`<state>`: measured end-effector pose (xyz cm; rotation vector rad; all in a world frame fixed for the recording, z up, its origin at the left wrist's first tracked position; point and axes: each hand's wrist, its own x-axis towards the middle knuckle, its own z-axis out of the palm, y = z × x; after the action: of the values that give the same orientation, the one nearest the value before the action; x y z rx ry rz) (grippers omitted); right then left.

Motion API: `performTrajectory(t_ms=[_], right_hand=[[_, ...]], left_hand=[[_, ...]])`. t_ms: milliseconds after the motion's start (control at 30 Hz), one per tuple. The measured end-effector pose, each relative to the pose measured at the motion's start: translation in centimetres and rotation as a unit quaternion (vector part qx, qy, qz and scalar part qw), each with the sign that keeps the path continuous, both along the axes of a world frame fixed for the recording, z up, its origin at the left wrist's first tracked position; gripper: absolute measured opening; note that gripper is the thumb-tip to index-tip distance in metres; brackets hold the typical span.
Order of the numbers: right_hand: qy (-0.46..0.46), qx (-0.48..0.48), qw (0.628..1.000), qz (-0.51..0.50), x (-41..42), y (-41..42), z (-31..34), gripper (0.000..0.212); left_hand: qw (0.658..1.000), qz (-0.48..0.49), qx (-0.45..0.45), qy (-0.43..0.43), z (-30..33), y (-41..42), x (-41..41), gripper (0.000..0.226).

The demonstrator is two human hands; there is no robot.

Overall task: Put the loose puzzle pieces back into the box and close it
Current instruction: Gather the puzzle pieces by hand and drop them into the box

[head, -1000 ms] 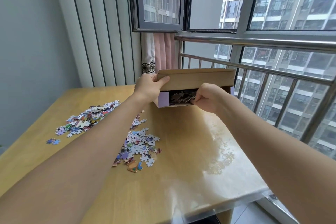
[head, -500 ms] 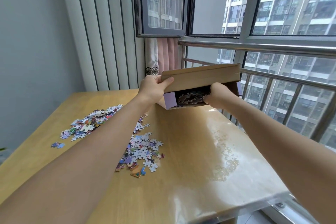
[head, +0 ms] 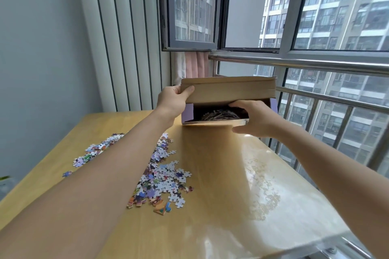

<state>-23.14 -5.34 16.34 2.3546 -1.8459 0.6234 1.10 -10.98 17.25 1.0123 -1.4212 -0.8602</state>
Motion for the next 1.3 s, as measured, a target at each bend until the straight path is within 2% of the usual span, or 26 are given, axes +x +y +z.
performTrajectory(t_ms=[67, 233, 300, 367, 467, 533, 667, 833, 933, 1033, 1167, 1267, 1300], right_hand=[[0.025, -0.093, 0.995, 0.01, 0.0, -0.6, -0.3, 0.062], [-0.037, -0.24, 0.969, 0.044, 0.4, -1.1, 1.4, 0.017], [-0.044, -0.282, 0.957, 0.051, 0.5, -0.9, 3.0, 0.012], [-0.013, -0.272, 0.961, 0.053, 0.8, -0.5, 4.1, 0.01], [-0.032, -0.296, 0.952, 0.071, 0.7, -0.1, 5.0, 0.01], [-0.013, -0.28, 0.957, 0.073, 0.9, -0.1, 5.1, 0.009], [0.023, -0.211, 0.976, 0.04, 0.6, -0.4, 3.8, 0.007], [0.056, -0.135, 0.989, -0.022, 0.2, 0.0, 0.1, 0.012], [0.071, -0.097, 0.992, -0.044, 0.2, -0.3, -2.7, 0.016], [0.082, -0.064, 0.993, -0.061, 0.3, -0.7, -5.2, 0.022], [0.09, -0.021, 0.994, -0.051, 0.0, -0.5, -8.6, 0.018], [0.085, 0.035, 0.995, -0.025, 0.8, -0.3, -10.1, 0.003], [0.072, 0.05, 0.996, -0.016, 1.3, -0.1, -10.4, 0.008]], left_hand=[[1.0, 0.007, 0.005, 0.024, 0.5, -0.1, 0.2, 0.012], [0.998, 0.012, -0.026, 0.052, 1.8, -0.5, 0.5, 0.019], [0.998, -0.008, -0.043, 0.044, 2.7, 0.1, 0.6, 0.029], [0.998, -0.008, -0.054, 0.01, 3.1, 0.8, 0.5, 0.031], [0.998, -0.004, -0.063, -0.009, 2.9, 1.2, 0.1, 0.023], [0.998, 0.021, -0.062, -0.019, 2.6, 1.0, 0.2, 0.016], [0.998, -0.008, -0.047, -0.039, 1.3, 0.4, 0.2, 0.029], [0.994, -0.087, 0.016, -0.06, -1.9, 0.3, -0.3, 0.024], [0.993, -0.063, 0.014, -0.096, -4.0, 0.3, -0.9, 0.013], [0.993, -0.054, 0.045, -0.09, -6.2, 0.7, -1.4, 0.026], [0.992, -0.06, 0.076, -0.08, -9.4, 1.1, -2.0, 0.03], [0.986, -0.071, 0.1, -0.114, -11.3, 1.2, -1.8, 0.027], [0.983, -0.074, 0.099, -0.137, -11.7, 1.2, -1.7, 0.031]])
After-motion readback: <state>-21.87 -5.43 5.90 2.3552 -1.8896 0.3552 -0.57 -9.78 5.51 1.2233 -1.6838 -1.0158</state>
